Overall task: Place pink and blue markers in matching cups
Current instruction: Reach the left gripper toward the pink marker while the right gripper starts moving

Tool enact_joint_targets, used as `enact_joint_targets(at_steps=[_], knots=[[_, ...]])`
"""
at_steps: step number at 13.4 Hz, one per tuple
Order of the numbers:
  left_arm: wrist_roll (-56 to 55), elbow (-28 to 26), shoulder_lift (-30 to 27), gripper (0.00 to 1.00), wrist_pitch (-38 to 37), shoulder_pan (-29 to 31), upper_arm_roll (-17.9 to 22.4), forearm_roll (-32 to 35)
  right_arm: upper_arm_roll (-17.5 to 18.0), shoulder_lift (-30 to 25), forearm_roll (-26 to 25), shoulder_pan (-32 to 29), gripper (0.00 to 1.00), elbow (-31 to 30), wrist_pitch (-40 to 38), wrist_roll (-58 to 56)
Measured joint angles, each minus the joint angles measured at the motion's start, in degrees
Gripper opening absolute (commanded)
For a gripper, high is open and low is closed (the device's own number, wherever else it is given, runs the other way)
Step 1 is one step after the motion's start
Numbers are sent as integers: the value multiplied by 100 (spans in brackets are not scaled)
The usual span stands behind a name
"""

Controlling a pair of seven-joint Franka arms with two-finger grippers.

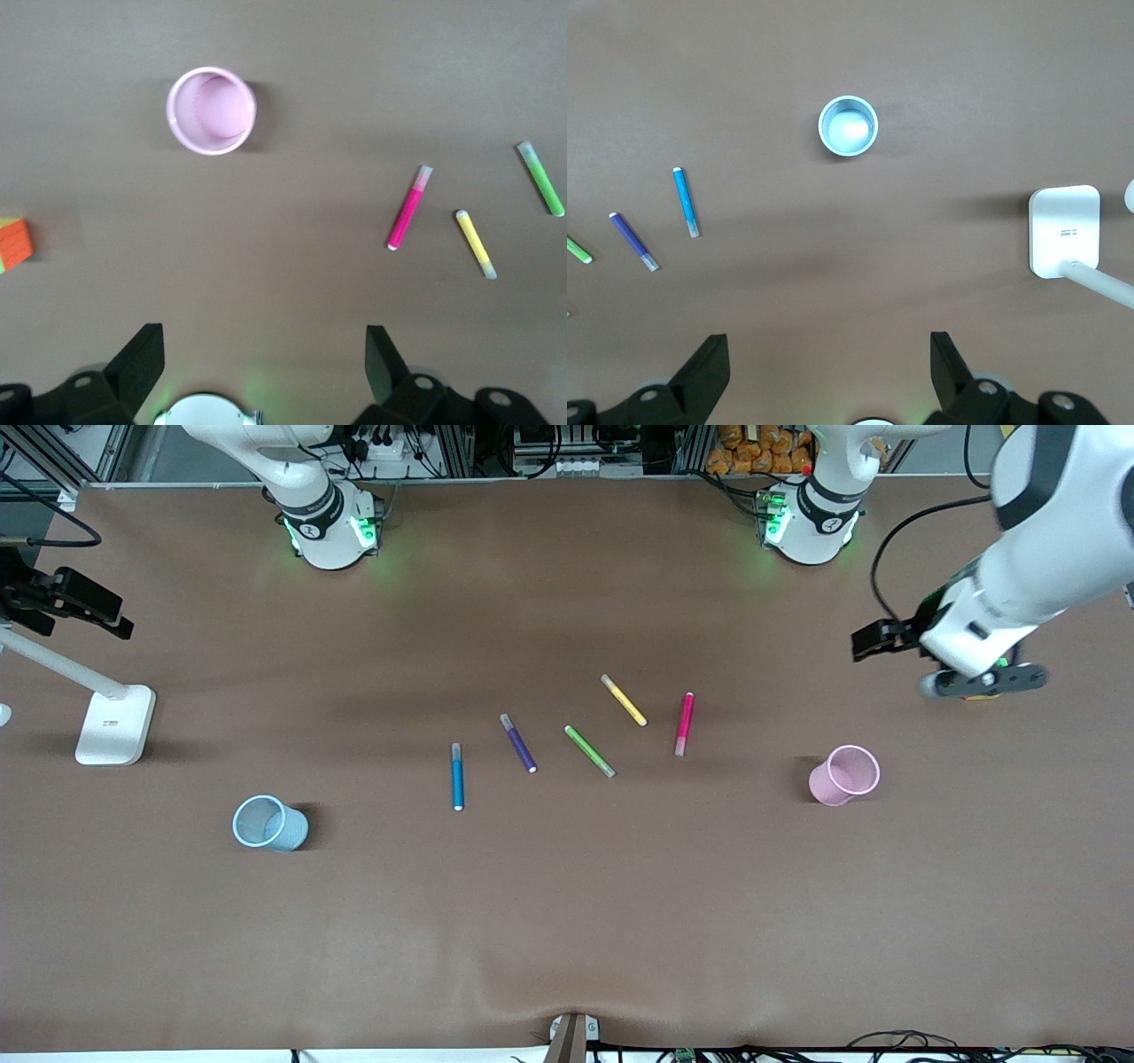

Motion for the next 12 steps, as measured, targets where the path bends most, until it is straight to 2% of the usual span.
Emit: enact_joint_targets(at_steps=[4,9,12], knots=[[1,-262,397,100,683,-33,-706,0,5,18,0,1,100,-10,41,-3],[90,-285,1212,100,924,-267,-794,23,60,133,4,69,100,-25,151,-14],[90,-286,1741,100,1297,-540,-797,212,98,416,7,393,100,-62,260,-11]])
